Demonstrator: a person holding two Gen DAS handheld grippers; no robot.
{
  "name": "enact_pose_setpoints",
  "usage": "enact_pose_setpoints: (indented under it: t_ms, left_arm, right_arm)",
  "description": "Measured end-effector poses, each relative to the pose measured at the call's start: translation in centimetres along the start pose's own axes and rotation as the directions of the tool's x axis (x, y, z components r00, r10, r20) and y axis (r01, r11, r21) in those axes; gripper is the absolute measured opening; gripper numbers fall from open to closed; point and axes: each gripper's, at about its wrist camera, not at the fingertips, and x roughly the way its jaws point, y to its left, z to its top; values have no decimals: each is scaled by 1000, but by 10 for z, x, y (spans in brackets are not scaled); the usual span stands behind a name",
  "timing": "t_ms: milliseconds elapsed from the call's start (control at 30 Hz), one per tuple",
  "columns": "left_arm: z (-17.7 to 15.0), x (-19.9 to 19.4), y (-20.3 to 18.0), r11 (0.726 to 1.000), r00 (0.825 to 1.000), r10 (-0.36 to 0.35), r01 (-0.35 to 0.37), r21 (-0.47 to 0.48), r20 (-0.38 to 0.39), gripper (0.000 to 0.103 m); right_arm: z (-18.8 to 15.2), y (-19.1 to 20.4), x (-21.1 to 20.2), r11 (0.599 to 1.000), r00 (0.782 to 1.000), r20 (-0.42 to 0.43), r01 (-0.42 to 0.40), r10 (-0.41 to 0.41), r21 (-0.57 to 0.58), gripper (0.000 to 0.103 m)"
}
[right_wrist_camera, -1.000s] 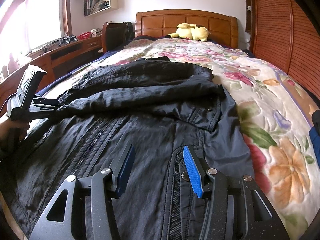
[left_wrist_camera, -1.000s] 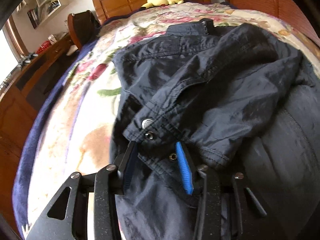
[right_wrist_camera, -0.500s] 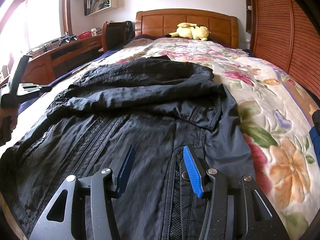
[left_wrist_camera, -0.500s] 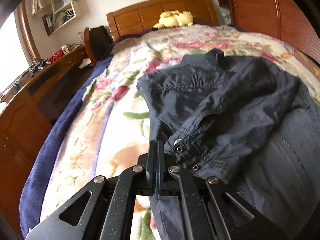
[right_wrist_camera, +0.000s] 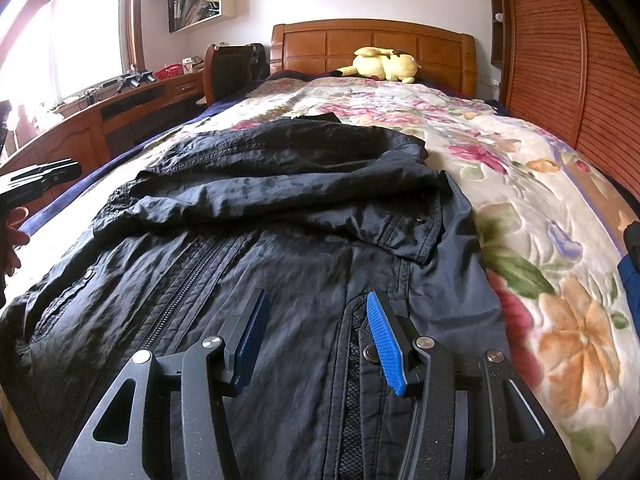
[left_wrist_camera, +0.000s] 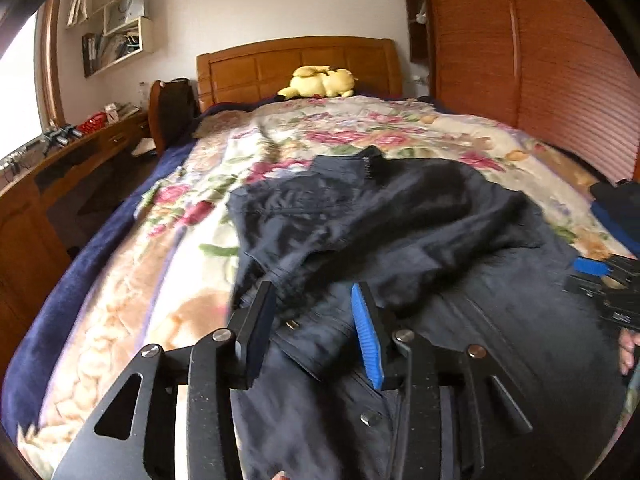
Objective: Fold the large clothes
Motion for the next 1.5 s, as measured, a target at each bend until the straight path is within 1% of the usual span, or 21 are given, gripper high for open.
enact_pose_setpoints:
  t_ms: [100,267,400,533,667,733,933,1033,1100,1133,1267,1500]
  left_arm:
    - [-12,-11,-7,1000,1000,-14,14,-1,-5,45]
    - [-40,-34,-21,1000,1000,7,-6,21,-18,51]
    - [-59,-46,-27,1000,999,-11,11,11,-45,54]
    - [-76,-56,-31,1000,998,11,-10,16,-63,55]
    - [-94,-64,-28,1000,994,7,-6,11,-105,57]
    - [-103,-69,-27,1000,994,13,-13,3,-113,57]
    - [-129,-81,-14,998,988,35,-40,-37,-148,59]
    - [-136,-85,-10,998,985,50,-56,-35,-165,60]
    - [-140,-84,-8,997,978,73,-78,-16,-196,61]
    - [-142,-84,-7,997,975,74,-79,-15,-210,61]
    - [-152,-83,-2,998,967,58,-65,-20,-249,63]
    - [-159,-82,3,997,964,42,-56,-48,-262,68]
  right_arm:
    - [0,0,-4,1000,1000,9,3,-3,-6,53]
    - [-2,3,-12,1000,1000,23,2,-2,-18,53]
    - [-5,6,-17,1000,1000,23,7,-6,-29,54]
    - [-9,8,-25,999,999,29,15,-14,-49,54]
    - [-14,8,-37,998,999,39,18,-16,-64,55]
    - [-17,7,-42,997,999,38,18,-16,-68,55]
    - [-42,3,-69,996,998,38,45,-43,-78,56]
    - [-52,-2,-83,996,998,38,58,-56,-70,56]
    - [-57,-5,-89,997,998,37,55,-53,-56,56]
    - [-59,-5,-90,997,998,31,55,-54,-54,56]
    - [-68,-7,-98,996,997,25,72,-71,-51,56]
    - [-87,-15,-114,997,997,11,80,-79,-24,57]
